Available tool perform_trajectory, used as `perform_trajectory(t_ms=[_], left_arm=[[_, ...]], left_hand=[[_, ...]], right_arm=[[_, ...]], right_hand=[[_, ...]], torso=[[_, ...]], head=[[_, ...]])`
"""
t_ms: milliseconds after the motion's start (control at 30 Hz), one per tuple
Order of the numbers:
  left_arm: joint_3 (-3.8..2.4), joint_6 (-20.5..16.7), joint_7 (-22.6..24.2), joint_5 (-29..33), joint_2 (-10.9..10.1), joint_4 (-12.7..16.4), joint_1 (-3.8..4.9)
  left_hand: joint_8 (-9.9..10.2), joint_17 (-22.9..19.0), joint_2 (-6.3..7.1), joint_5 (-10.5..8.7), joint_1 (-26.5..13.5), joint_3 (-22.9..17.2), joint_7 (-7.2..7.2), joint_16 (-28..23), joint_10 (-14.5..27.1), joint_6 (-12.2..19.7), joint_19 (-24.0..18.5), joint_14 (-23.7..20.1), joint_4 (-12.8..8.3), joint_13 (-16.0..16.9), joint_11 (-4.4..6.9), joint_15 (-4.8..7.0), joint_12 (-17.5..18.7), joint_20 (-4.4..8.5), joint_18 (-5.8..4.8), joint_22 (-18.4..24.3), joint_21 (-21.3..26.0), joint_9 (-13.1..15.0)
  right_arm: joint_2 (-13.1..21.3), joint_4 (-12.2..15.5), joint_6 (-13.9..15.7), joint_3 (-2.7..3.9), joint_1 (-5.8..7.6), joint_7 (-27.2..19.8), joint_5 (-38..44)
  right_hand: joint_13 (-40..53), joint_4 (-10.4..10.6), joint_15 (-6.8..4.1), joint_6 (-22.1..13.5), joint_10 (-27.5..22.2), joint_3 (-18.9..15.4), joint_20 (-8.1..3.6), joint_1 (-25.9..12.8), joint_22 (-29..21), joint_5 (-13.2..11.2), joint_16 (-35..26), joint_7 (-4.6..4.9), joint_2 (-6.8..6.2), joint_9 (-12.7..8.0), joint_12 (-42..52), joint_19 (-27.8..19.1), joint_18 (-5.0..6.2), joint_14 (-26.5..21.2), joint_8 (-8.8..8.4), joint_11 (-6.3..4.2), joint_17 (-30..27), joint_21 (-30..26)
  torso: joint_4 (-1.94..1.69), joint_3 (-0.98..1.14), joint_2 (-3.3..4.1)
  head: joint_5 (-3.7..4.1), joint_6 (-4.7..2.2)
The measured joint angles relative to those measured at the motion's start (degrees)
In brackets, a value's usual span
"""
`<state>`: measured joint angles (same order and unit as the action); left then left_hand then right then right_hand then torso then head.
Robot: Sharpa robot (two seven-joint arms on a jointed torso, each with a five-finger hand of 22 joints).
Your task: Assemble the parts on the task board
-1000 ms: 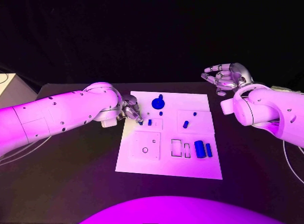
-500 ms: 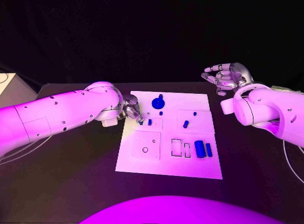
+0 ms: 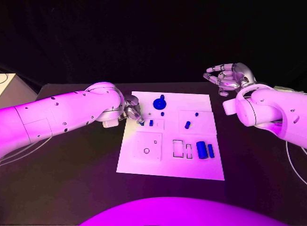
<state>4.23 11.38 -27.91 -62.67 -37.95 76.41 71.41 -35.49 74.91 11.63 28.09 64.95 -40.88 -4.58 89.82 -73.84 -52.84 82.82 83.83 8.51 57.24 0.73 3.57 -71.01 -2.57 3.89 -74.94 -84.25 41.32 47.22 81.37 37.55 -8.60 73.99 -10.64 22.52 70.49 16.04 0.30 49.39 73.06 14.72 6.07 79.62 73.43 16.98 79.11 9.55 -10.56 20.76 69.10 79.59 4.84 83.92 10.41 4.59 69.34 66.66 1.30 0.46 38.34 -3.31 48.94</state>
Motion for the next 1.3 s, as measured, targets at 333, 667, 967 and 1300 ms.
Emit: perform_trajectory(t_ms=[333, 667, 967, 1300], left_arm=[[0.05, -0.3, -0.2, -0.6, 0.0, 0.2, -0.08], [0.11, -1.0, -0.3, -0.9, 0.0, 0.5, -0.11], [0.12, -1.1, -0.6, -0.9, 0.2, 0.7, -0.10], [0.15, -1.2, -0.7, -0.4, 0.4, 0.5, -0.13]], left_hand=[[0.0, 0.0, 0.22, 1.25, -0.2, 0.2, 0.10, 0.0, -0.8, -0.3, 0.1, 0.2, -0.2, 1.1, 0.26, 0.21, -0.6, 0.12, -0.90, 0.0, -0.2, 0.0], [0.0, 0.0, 0.75, 1.98, -0.8, 0.2, 0.60, 0.0, -1.3, -1.0, 0.2, 0.2, -0.2, 1.8, 0.38, 0.21, -0.9, 0.21, -0.90, 0.0, -0.4, 0.0], [0.0, 0.0, 0.89, 2.01, -0.9, 0.3, 0.63, 0.0, -2.0, -1.3, 0.2, 0.2, -0.3, 2.6, 0.39, 0.21, -1.5, 0.21, -0.89, 0.0, -0.4, 0.0], [-0.3, 0.0, 0.07, 1.41, -1.9, 1.5, 1.14, 0.0, -3.4, -2.2, 0.4, 0.2, -1.5, 4.2, 0.89, 0.63, -2.0, 0.41, -0.89, 0.0, -0.4, 0.1]], right_arm=[[0.0, 0.0, 0.0, 0.00, 0.00, 0.0, 0.0], [0.0, 0.0, 0.0, 0.00, 0.00, 0.0, 0.0], [0.0, 0.1, 0.0, 0.00, -0.01, 0.0, 0.0], [0.0, 0.1, 0.0, 0.00, -0.01, 0.0, 0.0]], right_hand=[[0.0, 0.0, 0.00, 0.0, 0.0, 0.0, 0.00, 0.0, 0.0, 0.0, 0.0, 0.00, 0.00, 0.0, 0.0, 0.0, 0.00, 0.0, 0.00, 0.00, 0.0, 0.0], [0.0, 0.0, 0.00, 0.0, 0.0, 0.0, 0.00, 0.0, 0.0, 0.0, 0.0, 0.00, 0.00, 0.0, 0.0, 0.0, 0.00, 0.0, 0.00, 0.00, 0.0, 0.0], [0.0, 0.0, 0.00, 0.0, 0.0, 0.0, 0.00, 0.0, 0.0, 0.0, 0.0, 0.00, 0.00, 0.0, 0.0, 0.0, 0.00, 0.0, 0.00, 0.00, 0.0, 0.0], [0.0, 0.0, 0.00, 0.0, 0.0, 0.0, 0.00, 0.0, 0.0, 0.0, 0.0, 0.00, 0.00, 0.0, 0.0, 0.0, 0.00, 0.0, 0.00, 0.00, 0.0, 0.0]], torso=[[0.01, -0.01, -0.04], [0.02, 0.02, 0.02], [0.03, 0.06, 0.06], [-0.01, 0.09, -0.01]], head=[[-0.03, -0.01], [0.14, -0.10], [0.26, 0.02], [0.40, 0.14]])
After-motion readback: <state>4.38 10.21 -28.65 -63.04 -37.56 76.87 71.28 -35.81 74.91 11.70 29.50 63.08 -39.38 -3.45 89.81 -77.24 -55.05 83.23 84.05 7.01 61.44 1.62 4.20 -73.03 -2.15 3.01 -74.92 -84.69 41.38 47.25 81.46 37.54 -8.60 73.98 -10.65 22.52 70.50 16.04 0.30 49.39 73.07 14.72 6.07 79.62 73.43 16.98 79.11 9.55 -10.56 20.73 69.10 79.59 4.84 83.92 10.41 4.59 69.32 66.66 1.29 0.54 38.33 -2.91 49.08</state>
